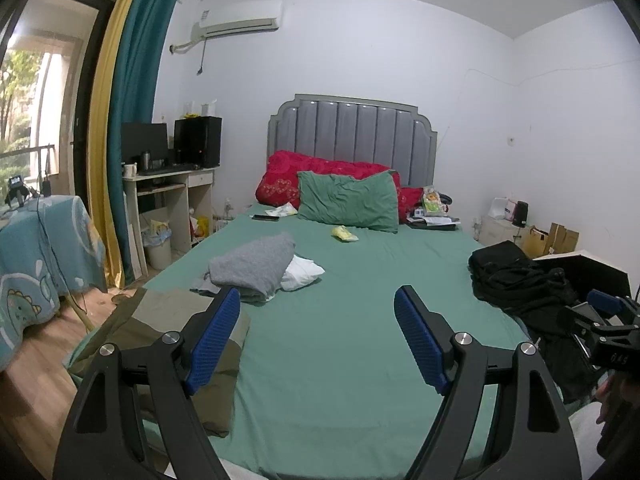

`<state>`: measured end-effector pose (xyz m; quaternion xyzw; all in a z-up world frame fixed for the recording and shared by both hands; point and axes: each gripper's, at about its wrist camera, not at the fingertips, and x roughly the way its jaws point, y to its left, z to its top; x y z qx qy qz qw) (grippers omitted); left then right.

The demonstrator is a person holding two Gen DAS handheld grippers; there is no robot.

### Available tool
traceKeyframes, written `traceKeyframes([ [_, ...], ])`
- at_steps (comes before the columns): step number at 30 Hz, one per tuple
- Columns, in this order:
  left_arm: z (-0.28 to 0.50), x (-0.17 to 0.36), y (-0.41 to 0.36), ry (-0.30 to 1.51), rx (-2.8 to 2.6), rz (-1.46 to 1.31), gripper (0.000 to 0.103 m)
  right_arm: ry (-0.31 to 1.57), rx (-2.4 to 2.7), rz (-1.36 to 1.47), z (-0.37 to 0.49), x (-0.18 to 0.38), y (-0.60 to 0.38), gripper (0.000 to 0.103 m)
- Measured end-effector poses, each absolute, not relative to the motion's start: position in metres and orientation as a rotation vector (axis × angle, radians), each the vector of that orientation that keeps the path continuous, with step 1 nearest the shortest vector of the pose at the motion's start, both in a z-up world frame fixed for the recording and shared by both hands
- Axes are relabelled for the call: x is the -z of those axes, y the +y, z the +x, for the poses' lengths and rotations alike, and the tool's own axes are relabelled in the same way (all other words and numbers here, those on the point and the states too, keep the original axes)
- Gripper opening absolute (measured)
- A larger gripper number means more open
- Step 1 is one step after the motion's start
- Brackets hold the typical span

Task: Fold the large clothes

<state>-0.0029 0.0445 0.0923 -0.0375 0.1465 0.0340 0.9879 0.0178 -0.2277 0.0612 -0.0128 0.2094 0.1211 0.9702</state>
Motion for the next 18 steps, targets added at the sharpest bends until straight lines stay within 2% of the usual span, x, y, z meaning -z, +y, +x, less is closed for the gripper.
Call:
traceKeyframes([
  [18, -0.0052, -0.0885, 0.0472, 0.299, -0.069, -0.082, 0.082, 0.425, -0.247, -0.027, 0.0175, -0.0612, -0.2269, 0.102],
])
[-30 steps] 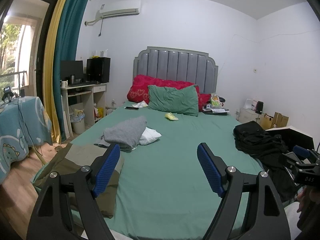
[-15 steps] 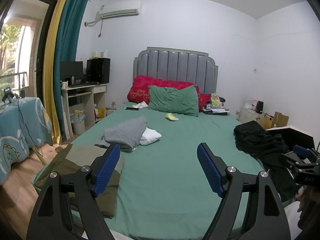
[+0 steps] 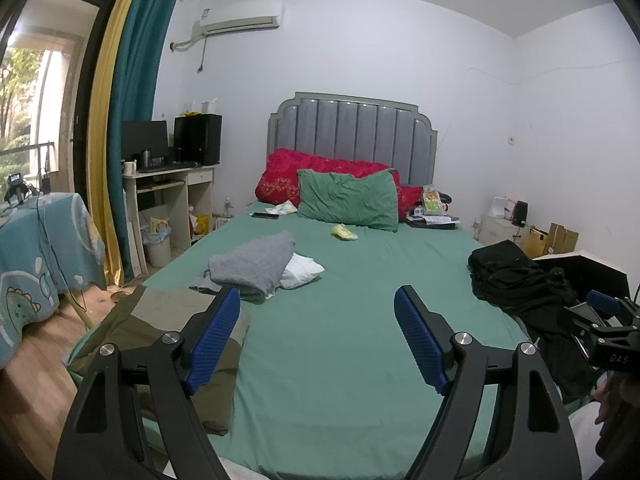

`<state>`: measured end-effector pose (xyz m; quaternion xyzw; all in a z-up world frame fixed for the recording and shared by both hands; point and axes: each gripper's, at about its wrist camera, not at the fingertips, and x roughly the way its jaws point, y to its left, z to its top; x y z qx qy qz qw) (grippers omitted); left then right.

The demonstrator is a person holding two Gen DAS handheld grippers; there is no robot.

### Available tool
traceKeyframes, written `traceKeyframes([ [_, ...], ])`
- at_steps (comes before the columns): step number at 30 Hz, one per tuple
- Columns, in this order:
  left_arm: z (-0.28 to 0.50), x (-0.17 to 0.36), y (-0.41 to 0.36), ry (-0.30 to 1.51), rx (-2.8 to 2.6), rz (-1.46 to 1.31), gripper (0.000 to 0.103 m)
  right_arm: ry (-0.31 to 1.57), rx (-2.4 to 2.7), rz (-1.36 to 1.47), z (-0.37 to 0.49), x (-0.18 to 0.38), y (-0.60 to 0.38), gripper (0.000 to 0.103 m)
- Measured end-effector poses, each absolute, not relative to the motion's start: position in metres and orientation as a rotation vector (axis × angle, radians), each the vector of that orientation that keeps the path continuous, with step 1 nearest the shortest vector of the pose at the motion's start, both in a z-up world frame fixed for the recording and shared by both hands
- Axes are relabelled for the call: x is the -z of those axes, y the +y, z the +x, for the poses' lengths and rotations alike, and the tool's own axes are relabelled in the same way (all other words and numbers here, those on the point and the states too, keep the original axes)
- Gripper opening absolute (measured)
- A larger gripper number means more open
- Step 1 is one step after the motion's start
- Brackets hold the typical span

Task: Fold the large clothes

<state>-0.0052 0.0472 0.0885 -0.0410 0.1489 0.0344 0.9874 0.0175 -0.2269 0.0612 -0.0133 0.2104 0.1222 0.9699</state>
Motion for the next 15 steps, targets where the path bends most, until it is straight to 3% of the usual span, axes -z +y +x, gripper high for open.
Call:
traceKeyframes([
  [15, -0.006, -0.075, 0.050, 0.316, -0.059, -0.080, 0.082, 0.441, -0.255, -0.031, 0.025, -0.051, -0.225, 0.102],
])
